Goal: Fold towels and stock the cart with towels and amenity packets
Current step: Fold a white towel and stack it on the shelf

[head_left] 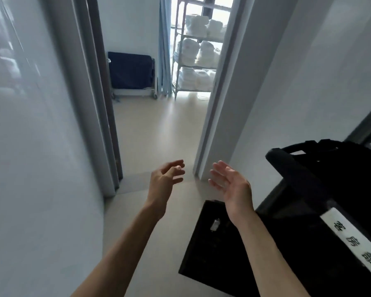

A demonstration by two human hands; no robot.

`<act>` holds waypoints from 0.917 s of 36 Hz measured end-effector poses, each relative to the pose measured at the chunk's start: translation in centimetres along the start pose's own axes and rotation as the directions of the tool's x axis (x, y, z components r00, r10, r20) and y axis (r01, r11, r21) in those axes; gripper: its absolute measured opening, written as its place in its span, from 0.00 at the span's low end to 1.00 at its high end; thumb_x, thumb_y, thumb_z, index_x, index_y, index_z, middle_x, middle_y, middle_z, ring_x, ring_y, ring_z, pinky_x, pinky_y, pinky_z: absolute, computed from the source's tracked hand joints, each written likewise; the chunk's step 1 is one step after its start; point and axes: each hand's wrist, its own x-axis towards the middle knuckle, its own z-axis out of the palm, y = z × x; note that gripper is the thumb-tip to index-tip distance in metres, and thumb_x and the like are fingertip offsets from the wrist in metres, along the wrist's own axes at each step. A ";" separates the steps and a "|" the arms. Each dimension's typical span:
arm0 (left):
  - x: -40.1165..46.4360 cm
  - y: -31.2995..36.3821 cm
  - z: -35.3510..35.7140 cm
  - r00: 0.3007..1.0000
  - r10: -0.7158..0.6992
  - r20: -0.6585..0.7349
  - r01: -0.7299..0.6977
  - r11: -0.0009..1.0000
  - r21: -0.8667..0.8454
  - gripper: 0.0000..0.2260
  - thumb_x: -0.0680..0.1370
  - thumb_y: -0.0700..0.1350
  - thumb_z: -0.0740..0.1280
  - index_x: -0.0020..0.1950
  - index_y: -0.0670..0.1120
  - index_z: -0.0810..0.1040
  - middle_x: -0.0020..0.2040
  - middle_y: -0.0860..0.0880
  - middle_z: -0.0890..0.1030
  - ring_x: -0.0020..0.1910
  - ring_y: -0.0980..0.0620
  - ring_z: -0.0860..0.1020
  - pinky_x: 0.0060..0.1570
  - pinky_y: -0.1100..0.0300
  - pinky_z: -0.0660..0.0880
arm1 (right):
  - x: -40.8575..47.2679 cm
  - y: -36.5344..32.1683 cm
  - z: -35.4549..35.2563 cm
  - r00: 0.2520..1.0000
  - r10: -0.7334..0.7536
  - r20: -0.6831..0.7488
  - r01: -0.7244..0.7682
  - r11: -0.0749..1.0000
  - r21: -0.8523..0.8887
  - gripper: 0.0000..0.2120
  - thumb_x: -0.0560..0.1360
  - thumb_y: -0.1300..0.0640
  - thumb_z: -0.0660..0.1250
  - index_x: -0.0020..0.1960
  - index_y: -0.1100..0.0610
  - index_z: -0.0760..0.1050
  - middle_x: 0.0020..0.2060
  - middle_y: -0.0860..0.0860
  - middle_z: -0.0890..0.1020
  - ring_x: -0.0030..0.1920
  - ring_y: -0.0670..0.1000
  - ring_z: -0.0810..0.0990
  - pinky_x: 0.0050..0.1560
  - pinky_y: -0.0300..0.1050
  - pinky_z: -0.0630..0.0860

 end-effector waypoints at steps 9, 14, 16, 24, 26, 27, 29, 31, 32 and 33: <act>5.7 0.3 -4.8 0.988 -0.013 -0.151 0.003 0.998 -0.066 0.12 0.83 0.39 0.59 0.60 0.43 0.81 0.55 0.45 0.85 0.55 0.46 0.83 0.55 0.53 0.79 | 7.1 3.8 4.0 0.983 0.031 0.181 -0.015 0.996 -0.087 0.15 0.81 0.60 0.57 0.62 0.60 0.78 0.57 0.55 0.84 0.59 0.56 0.82 0.53 0.51 0.78; 8.9 1.0 -6.8 0.961 0.038 -0.272 -0.044 0.999 -0.014 0.12 0.82 0.39 0.60 0.59 0.45 0.82 0.56 0.45 0.85 0.54 0.46 0.83 0.53 0.55 0.78 | 12.4 4.7 6.9 0.964 0.047 0.260 -0.041 0.999 -0.032 0.15 0.82 0.60 0.56 0.62 0.61 0.78 0.57 0.55 0.84 0.59 0.56 0.82 0.55 0.52 0.78; 10.2 1.4 -7.3 0.943 0.076 -0.325 -0.064 0.997 0.047 0.11 0.82 0.39 0.61 0.59 0.45 0.82 0.56 0.44 0.85 0.54 0.46 0.83 0.51 0.57 0.78 | 14.4 4.9 8.1 0.958 0.057 0.281 -0.059 0.998 -0.003 0.15 0.82 0.60 0.56 0.63 0.61 0.77 0.57 0.55 0.84 0.59 0.56 0.82 0.55 0.52 0.78; 14.8 3.5 -9.1 0.906 0.164 -0.390 -0.148 0.986 0.070 0.17 0.75 0.48 0.62 0.59 0.44 0.82 0.54 0.46 0.85 0.56 0.45 0.83 0.60 0.49 0.78 | 20.1 7.2 13.6 0.948 0.063 0.311 -0.056 0.998 -0.030 0.13 0.82 0.61 0.58 0.64 0.58 0.75 0.57 0.56 0.84 0.57 0.56 0.83 0.57 0.53 0.80; 16.2 3.6 -9.9 0.898 0.177 -0.404 -0.164 0.984 0.067 0.15 0.75 0.48 0.62 0.58 0.46 0.82 0.54 0.46 0.85 0.56 0.45 0.82 0.62 0.47 0.77 | 21.5 8.1 15.1 0.945 0.068 0.321 -0.054 0.997 -0.053 0.12 0.81 0.59 0.60 0.63 0.56 0.76 0.57 0.55 0.84 0.56 0.55 0.83 0.56 0.52 0.80; 17.1 3.5 -10.5 0.893 0.178 -0.413 -0.168 0.984 0.061 0.15 0.75 0.48 0.62 0.57 0.46 0.82 0.54 0.46 0.85 0.56 0.44 0.82 0.63 0.46 0.76 | 22.3 8.6 15.8 0.944 0.071 0.324 -0.054 0.997 -0.062 0.13 0.80 0.57 0.62 0.62 0.55 0.76 0.56 0.55 0.84 0.56 0.55 0.84 0.54 0.50 0.80; 18.5 3.1 -11.5 0.890 0.171 -0.423 -0.168 0.985 0.043 0.15 0.76 0.48 0.62 0.57 0.46 0.82 0.54 0.45 0.85 0.57 0.44 0.82 0.63 0.46 0.76 | 23.6 9.7 17.0 0.943 0.088 0.321 -0.069 0.995 -0.071 0.13 0.78 0.56 0.63 0.62 0.54 0.77 0.56 0.54 0.85 0.56 0.55 0.84 0.52 0.48 0.81; 21.1 2.4 -12.6 0.894 0.162 -0.419 -0.163 0.986 0.033 0.15 0.76 0.48 0.62 0.58 0.46 0.82 0.55 0.45 0.85 0.57 0.45 0.82 0.63 0.46 0.76 | 25.8 11.1 18.3 0.945 0.101 0.310 -0.083 0.994 -0.073 0.12 0.80 0.58 0.62 0.62 0.54 0.77 0.55 0.54 0.85 0.56 0.55 0.84 0.52 0.49 0.80; 22.6 2.2 -13.2 0.896 0.151 -0.418 -0.155 0.988 0.026 0.15 0.76 0.48 0.62 0.58 0.46 0.82 0.55 0.45 0.85 0.57 0.45 0.82 0.63 0.46 0.76 | 27.0 11.7 19.1 0.946 0.108 0.306 -0.089 0.993 -0.074 0.12 0.80 0.58 0.62 0.62 0.54 0.77 0.55 0.54 0.85 0.56 0.55 0.84 0.52 0.49 0.80; 24.1 1.9 -13.8 0.899 0.141 -0.415 -0.146 0.989 0.020 0.16 0.76 0.48 0.61 0.59 0.45 0.82 0.55 0.45 0.85 0.57 0.45 0.82 0.63 0.46 0.76 | 28.1 12.3 19.8 0.946 0.114 0.303 -0.094 0.992 -0.078 0.12 0.80 0.58 0.61 0.62 0.54 0.77 0.55 0.54 0.85 0.56 0.55 0.84 0.52 0.49 0.80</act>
